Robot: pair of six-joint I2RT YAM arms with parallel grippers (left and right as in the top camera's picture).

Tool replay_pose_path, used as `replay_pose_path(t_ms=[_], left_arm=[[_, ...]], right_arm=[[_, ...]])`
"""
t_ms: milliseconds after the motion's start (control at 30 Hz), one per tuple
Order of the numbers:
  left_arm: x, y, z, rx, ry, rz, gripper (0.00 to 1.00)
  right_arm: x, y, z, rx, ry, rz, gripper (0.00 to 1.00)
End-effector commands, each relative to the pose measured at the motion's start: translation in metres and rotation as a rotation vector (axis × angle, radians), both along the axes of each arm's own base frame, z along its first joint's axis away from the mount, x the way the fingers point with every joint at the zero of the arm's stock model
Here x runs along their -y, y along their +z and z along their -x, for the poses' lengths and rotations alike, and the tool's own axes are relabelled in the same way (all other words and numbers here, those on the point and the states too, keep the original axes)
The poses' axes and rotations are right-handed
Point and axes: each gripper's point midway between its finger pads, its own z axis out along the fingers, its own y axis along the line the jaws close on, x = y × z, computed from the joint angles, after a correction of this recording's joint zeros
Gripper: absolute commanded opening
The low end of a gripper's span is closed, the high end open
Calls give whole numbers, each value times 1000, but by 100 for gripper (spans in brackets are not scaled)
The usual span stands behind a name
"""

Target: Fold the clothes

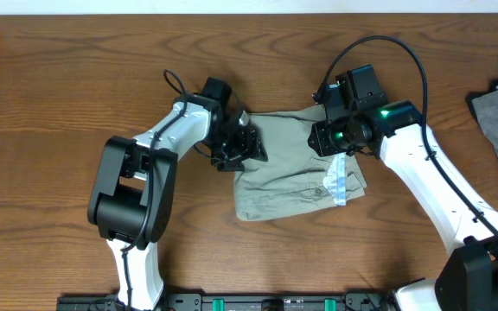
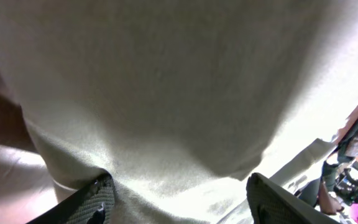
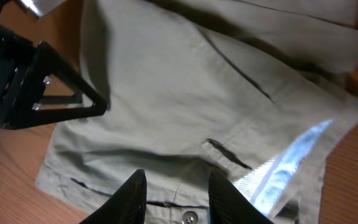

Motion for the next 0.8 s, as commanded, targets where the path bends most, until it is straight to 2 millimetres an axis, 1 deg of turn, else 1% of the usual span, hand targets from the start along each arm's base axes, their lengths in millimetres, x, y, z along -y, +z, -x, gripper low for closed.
replay_pose_path(t_ms=[0,33,133,200,233,300,367,467,633,667,733,767], left_arm=[[-29,-11,4,-30,10,-62,72],[-38,-10,0,-21,23,-74,72],[-58,-5,-13,-8,85,-62,80],[-66,-7,-17,-10,107,-60,84],[-66,-7,-17,-14,110,-52,84],[-58,-5,-14,-25,101,-8,84],[-50,-7,-8,-40,81,2,84],[-38,-13,3,-59,43,4,84],[-8,-15,18,-58,-29,54,82],[-4,-15,21,-56,-44,54,77],[1,-15,23,-52,-61,54,59],[2,-15,23,-48,-62,56,45]], right_arm=[[2,11,-4,26,-19,-10,33],[2,11,-4,25,-19,-9,35],[4,6,-3,12,-23,3,36],[6,0,-1,-10,-27,17,36],[7,-3,-1,-25,-37,23,37],[10,-14,1,-71,-85,36,35],[10,-26,2,-120,-125,39,34],[10,-43,5,-194,-179,43,27],[5,-59,10,-263,-173,29,23],[5,-60,10,-265,-174,30,22],[5,-60,10,-264,-173,30,22],[5,-60,10,-264,-174,30,22]])
